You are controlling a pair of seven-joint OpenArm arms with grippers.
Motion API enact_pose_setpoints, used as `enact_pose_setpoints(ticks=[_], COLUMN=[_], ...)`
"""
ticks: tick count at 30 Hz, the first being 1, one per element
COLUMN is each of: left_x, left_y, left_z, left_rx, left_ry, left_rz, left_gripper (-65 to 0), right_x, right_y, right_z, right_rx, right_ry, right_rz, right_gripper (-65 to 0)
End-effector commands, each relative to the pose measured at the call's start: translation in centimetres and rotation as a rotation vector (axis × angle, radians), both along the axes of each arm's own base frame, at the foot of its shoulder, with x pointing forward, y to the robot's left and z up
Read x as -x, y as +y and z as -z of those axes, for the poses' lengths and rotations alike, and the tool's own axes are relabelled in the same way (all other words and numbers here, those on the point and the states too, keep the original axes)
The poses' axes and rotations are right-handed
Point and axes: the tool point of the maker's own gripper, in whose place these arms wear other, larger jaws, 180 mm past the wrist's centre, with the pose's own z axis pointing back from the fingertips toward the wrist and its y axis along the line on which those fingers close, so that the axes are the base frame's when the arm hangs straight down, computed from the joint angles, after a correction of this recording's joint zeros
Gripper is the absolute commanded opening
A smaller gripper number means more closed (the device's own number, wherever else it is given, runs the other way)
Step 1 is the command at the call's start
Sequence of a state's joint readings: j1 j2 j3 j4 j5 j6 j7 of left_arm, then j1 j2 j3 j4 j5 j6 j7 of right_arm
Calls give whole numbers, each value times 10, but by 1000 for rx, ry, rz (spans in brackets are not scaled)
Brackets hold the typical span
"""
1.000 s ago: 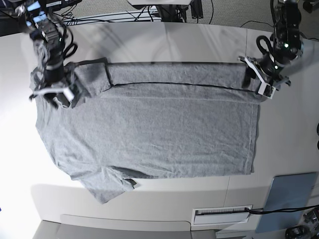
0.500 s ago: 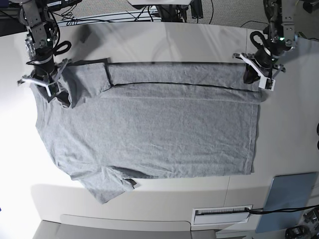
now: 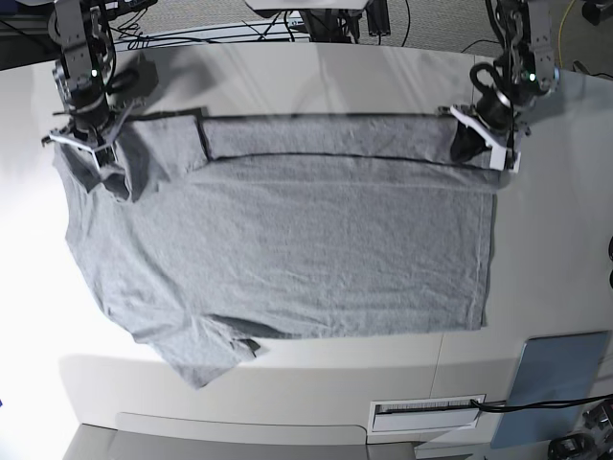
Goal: Fold the T-shirt properly
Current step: 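Drag the folded shirt along the table with both grippers, then move left gripper along the hem to the opposite hem corner and grasp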
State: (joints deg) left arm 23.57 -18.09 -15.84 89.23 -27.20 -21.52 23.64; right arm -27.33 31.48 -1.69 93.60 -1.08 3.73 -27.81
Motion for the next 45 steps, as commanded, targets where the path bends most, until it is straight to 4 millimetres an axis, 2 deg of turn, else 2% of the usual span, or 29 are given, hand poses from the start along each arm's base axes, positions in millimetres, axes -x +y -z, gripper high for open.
enact_pose_setpoints(ticks=[1,9,15,20,23,31,38,41,45], left_x=[36,79,114,143,151,140,126,113,90], left_y=[5,15,20,19,20,19,41,51,53], left_z=[27,39,43,42,38,25,7,-8,-35], left_rx=[-69,-96,-107,-150,-185,-212,-260,-287,-321], left_ry=[166,252,311,352,342,302,262,211,114], left_rz=[45,59,98,137,155,167,131,111,108], left_gripper=[-642,-642,-642,-642,-642,-642,-642,-642,-641], right_x=[16,47,76,99,106,109,107,92,62], right_y=[-4,-2,2,5,6,12,18,19,17], right_z=[6,-3,0,4,3,-1,-9,-25,-63], right_rx=[8,13,26,30,51,51,52,99,190], right_ry=[66,97,159,208,218,225,214,143,-37], right_rz=[8,1,-17,-32,-51,-44,-54,-64,-55], right_gripper=[-650,-650,-650,-650,-650,-650,-650,-650,-650])
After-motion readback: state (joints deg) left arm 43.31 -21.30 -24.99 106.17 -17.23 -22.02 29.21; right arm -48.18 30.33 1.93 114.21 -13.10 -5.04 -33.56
